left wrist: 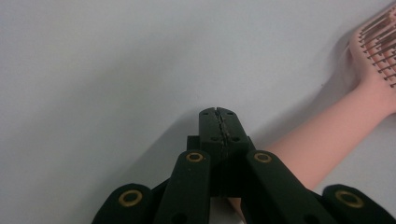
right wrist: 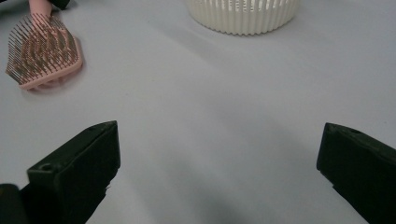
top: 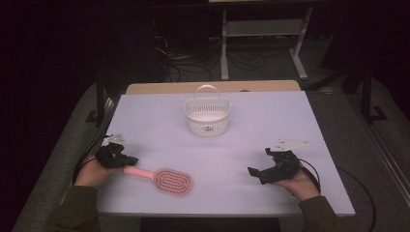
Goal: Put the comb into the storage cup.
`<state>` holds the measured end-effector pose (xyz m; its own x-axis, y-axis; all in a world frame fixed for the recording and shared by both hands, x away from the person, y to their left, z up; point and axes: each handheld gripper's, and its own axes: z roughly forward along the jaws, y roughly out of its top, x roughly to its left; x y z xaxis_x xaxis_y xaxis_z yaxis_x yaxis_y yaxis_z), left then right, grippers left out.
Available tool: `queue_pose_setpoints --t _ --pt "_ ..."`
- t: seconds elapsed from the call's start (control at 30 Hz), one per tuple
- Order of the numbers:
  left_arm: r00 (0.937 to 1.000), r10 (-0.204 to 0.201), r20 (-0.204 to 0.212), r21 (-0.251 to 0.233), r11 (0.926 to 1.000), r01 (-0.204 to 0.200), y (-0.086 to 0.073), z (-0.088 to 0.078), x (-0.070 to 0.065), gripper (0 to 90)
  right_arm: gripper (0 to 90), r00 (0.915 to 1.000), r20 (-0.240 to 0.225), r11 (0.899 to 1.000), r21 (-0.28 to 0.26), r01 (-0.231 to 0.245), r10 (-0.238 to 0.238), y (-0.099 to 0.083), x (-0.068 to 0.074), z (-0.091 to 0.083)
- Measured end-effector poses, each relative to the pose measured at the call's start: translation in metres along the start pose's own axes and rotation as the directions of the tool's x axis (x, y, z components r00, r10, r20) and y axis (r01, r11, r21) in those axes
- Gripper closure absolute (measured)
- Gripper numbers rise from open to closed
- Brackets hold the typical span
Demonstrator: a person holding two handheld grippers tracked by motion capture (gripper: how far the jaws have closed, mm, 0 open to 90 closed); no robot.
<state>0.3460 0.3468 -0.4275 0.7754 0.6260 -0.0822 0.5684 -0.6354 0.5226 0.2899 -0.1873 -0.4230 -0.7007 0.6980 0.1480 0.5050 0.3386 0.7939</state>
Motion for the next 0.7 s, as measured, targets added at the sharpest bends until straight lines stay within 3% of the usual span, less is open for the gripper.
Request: queue_pose_setpoints --t 0.7 --pt "0.9999 -0.013 -0.004 0.005 0.9999 0.013 -0.029 -0.015 -0.023 90.0 0.0 1.0 0.002 1.0 -0.006 -0.004 0.004 0.0 -0.001 -0.002"
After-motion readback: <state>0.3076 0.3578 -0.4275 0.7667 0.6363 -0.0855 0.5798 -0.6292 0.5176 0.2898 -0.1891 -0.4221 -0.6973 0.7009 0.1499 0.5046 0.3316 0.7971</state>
